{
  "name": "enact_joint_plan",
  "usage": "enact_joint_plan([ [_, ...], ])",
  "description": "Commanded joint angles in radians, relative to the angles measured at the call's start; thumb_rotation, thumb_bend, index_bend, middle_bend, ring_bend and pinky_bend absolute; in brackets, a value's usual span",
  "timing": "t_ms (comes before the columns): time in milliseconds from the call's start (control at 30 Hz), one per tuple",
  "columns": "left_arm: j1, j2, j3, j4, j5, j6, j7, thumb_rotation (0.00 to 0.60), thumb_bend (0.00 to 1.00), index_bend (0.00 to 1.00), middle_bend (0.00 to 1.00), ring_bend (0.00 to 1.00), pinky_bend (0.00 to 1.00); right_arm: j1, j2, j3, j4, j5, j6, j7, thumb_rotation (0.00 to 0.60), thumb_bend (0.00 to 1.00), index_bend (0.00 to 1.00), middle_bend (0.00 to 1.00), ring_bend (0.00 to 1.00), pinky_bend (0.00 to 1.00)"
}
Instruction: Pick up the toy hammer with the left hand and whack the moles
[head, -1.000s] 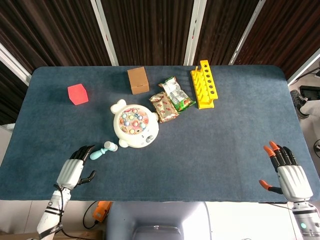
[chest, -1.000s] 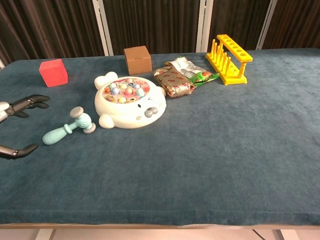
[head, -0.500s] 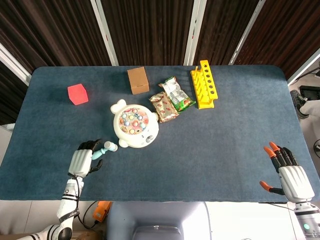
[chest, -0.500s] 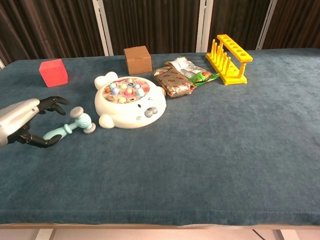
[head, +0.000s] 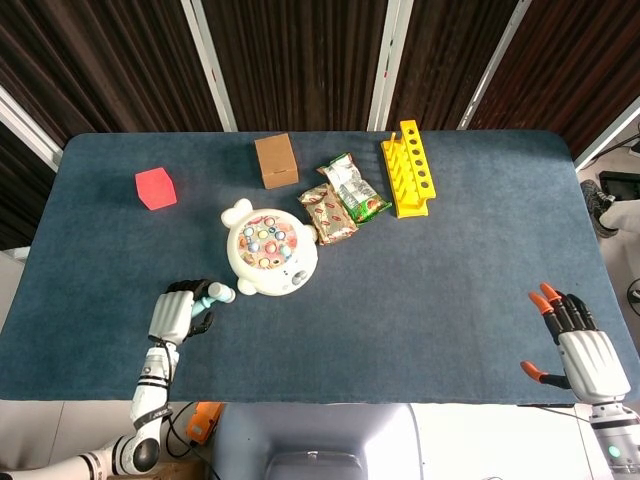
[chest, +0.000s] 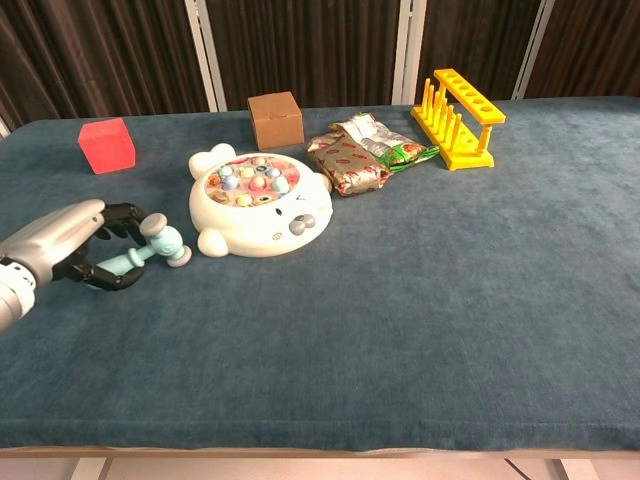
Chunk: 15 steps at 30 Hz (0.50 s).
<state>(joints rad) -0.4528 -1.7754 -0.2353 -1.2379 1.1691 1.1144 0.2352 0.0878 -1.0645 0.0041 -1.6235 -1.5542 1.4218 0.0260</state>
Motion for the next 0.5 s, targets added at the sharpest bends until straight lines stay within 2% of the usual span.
enact_joint_plan([
  [33, -0.009, -0.01, -0.006, 0.015, -0.013, -0.007, 0.002, 0.6, 0.35, 0.33, 0.34, 0.26, 0.25, 0.0, 0.0, 0.001, 0.001, 0.001, 0.001, 0.0, 0.6, 0.22, 0.0, 0.0, 0.0, 0.0],
  [367, -0.032, -0.024, -0.015, 0.026, -0.027, -0.01, -0.009, 0.6, 0.36, 0.36, 0.37, 0.29, 0.26, 0.0, -0.001, 0.003, 0.003, 0.009, -0.002, -0.001, 0.6, 0.22, 0.0, 0.0, 0.0, 0.0],
  [500, -0.038, -0.032, -0.018, 0.03, -0.041, -0.011, -0.001, 0.6, 0.39, 0.39, 0.38, 0.31, 0.26, -0.001, 0.0, 0.003, 0.003, 0.008, 0.0, 0.0, 0.6, 0.22, 0.0, 0.0, 0.0, 0.0],
])
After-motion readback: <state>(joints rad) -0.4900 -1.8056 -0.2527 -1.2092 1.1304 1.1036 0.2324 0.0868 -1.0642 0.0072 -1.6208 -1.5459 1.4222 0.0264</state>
